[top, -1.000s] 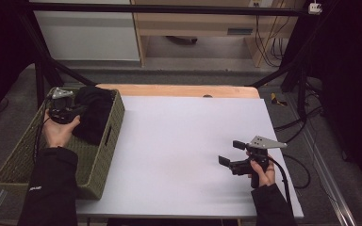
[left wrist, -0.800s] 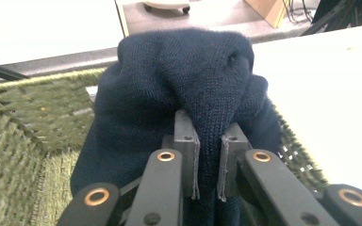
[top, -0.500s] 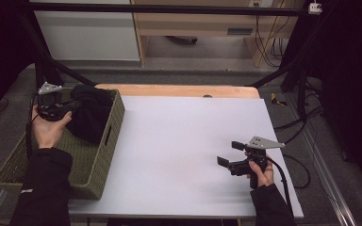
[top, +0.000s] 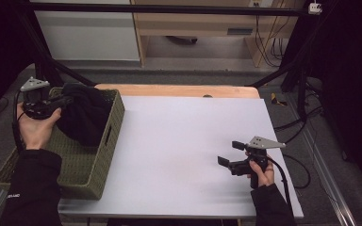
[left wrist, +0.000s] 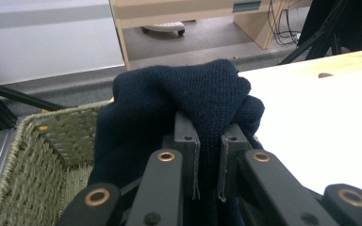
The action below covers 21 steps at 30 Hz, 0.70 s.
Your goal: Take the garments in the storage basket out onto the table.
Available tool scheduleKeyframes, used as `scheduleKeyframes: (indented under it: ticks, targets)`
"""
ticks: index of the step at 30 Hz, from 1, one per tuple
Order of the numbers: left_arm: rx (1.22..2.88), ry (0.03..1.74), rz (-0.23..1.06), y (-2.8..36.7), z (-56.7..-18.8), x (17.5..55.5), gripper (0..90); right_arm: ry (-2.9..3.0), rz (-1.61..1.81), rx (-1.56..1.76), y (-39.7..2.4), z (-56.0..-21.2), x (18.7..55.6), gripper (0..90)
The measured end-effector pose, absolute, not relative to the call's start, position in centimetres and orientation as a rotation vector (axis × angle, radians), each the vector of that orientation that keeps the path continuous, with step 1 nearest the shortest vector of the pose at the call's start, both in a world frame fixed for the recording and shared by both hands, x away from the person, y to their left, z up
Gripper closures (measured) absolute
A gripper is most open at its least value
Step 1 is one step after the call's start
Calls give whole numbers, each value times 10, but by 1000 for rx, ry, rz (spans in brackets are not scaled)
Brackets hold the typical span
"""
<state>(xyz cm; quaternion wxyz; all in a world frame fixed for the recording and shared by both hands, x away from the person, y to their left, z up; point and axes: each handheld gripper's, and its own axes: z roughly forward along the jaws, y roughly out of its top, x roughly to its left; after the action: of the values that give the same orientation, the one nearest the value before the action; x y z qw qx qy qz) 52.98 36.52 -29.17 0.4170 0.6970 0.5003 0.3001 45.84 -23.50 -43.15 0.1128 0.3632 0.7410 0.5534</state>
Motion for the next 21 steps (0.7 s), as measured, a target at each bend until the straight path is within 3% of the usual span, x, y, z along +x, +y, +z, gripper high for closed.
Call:
scheduleKeyframes:
  ticks: [21]
  targets:
    - [1726,1208,793,366,-250,512,817,2171,1627,1063,-236,-431,458,39]
